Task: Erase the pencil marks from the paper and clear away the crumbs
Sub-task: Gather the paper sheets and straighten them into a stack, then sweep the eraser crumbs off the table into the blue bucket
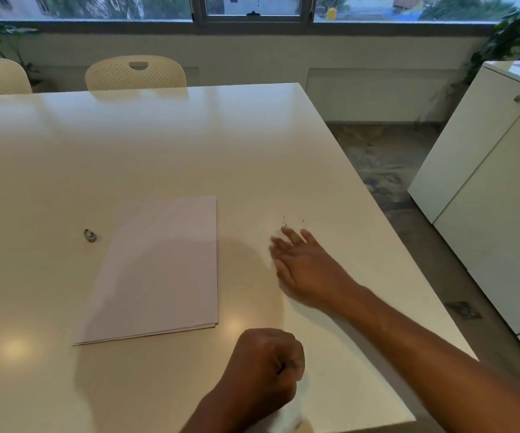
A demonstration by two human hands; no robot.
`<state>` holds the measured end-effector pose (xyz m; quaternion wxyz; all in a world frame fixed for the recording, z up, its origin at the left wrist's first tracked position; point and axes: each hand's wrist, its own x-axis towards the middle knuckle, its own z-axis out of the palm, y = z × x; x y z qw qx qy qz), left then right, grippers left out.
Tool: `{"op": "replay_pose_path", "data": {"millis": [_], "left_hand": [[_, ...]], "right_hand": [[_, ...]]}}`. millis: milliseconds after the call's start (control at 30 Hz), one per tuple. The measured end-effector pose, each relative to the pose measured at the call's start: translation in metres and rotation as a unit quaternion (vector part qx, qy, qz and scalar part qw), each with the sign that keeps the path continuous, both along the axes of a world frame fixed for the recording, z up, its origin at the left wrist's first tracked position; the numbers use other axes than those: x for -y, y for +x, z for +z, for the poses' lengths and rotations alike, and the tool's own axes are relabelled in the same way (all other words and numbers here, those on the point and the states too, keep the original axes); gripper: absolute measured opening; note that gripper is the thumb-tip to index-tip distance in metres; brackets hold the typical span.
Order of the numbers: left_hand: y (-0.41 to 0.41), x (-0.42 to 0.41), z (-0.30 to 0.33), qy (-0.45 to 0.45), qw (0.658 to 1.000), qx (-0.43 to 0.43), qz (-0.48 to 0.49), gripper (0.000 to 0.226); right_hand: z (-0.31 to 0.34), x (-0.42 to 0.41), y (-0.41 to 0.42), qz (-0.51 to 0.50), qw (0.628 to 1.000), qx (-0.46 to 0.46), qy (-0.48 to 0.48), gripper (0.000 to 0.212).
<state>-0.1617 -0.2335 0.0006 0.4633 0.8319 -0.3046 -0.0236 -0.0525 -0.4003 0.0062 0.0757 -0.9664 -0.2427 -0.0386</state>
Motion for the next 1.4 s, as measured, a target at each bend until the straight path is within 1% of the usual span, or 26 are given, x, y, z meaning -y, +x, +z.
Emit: {"op": "replay_pose_path", "data": {"millis": [33,100,133,167,200,300,333,400,467,567,633,700,767,833,867,1033,1133,1200,1267,1333,1400], "left_hand": [[0.0,0.0,0.001,0.001,1.0,0.001,0.001,0.02],[0.0,0.0,0.003,0.005,1.0,0.006,0.002,0.019],[0.0,0.001,0.004,0.014,1.0,0.013,0.001,0.018],[0.0,0.001,0.004,0.025,0.999,0.02,-0.001,0.017],[0.0,0.002,0.005,0.039,0.999,0.026,-0.001,0.016],[-0.001,0.003,0.006,0.055,0.998,0.033,0.006,0.018],[-0.002,0.005,0.006,0.056,0.998,0.034,0.009,0.019],[-0.003,0.005,0.005,0.055,0.998,0.027,0.025,0.02],[-0.003,0.011,0.005,0.051,0.997,0.021,0.05,0.022],[-0.005,0.024,0.009,0.04,0.995,-0.003,0.092,0.025],[-0.005,0.046,0.015,0.054,0.993,-0.011,0.108,0.027],[-0.002,0.076,0.02,0.065,0.991,0.003,0.119,0.032],[0.001,0.107,0.023,0.063,0.989,0.017,0.135,0.038],[0.006,0.145,0.026,0.056,0.986,0.024,0.153,0.032],[0.008,0.166,0.027,0.053,0.985,0.027,0.162,0.029],[0.015,0.282,0.025,0.02,0.982,0.024,0.187,0.026],[0.016,0.356,0.015,0.007,0.981,0.011,0.194,0.027],[0.018,0.403,0.004,0.012,0.981,0.01,0.195,0.026],[0.019,0.442,-0.01,0.018,0.98,-0.005,0.2,0.026],[0.026,0.469,-0.033,0.013,0.975,-0.054,0.214,0.028],[0.037,0.483,-0.063,0.014,0.967,-0.114,0.227,0.034]], "right_hand": [[0.0,0.0,-0.007,0.032,0.999,-0.005,0.016,0.062],[-0.003,-0.004,-0.031,0.149,0.988,-0.031,0.02,0.049],[-0.006,-0.003,-0.039,0.182,0.982,-0.046,0.01,0.046],[-0.007,0.0,-0.041,0.184,0.982,-0.049,-0.001,0.046],[-0.008,0.005,-0.037,0.164,0.986,-0.034,-0.004,0.047],[-0.005,0.021,-0.019,0.047,0.999,0.002,-0.015,0.054],[-0.005,0.028,-0.018,0.016,1.0,0.011,-0.003,0.056],[-0.005,0.038,-0.023,-0.015,0.998,0.015,0.061,0.056],[-0.002,0.054,-0.037,-0.041,0.988,-0.01,0.149,0.052],[0.008,0.076,-0.054,-0.098,0.959,-0.03,0.265,0.045],[0.011,0.097,-0.06,-0.132,0.928,-0.014,0.349,0.037],[0.012,0.121,-0.06,-0.165,0.893,0.003,0.418,0.028],[0.013,0.141,-0.058,-0.195,0.857,-0.029,0.477,0.022],[0.012,0.168,-0.058,-0.194,0.822,-0.069,0.531,0.02],[0.011,0.183,-0.058,-0.186,0.814,-0.076,0.546,0.02],[-0.005,0.279,-0.049,-0.165,0.809,-0.074,0.559,0.015],[-0.023,0.342,-0.045,-0.171,0.822,-0.069,0.539,0.012],[-0.038,0.384,-0.045,-0.185,0.826,-0.074,0.527,0.014],[-0.057,0.422,-0.047,-0.189,0.839,-0.076,0.504,0.018],[-0.078,0.454,-0.049,-0.201,0.853,-0.079,0.474,0.023],[-0.102,0.477,-0.047,-0.234,0.858,-0.088,0.449,0.027]]}}
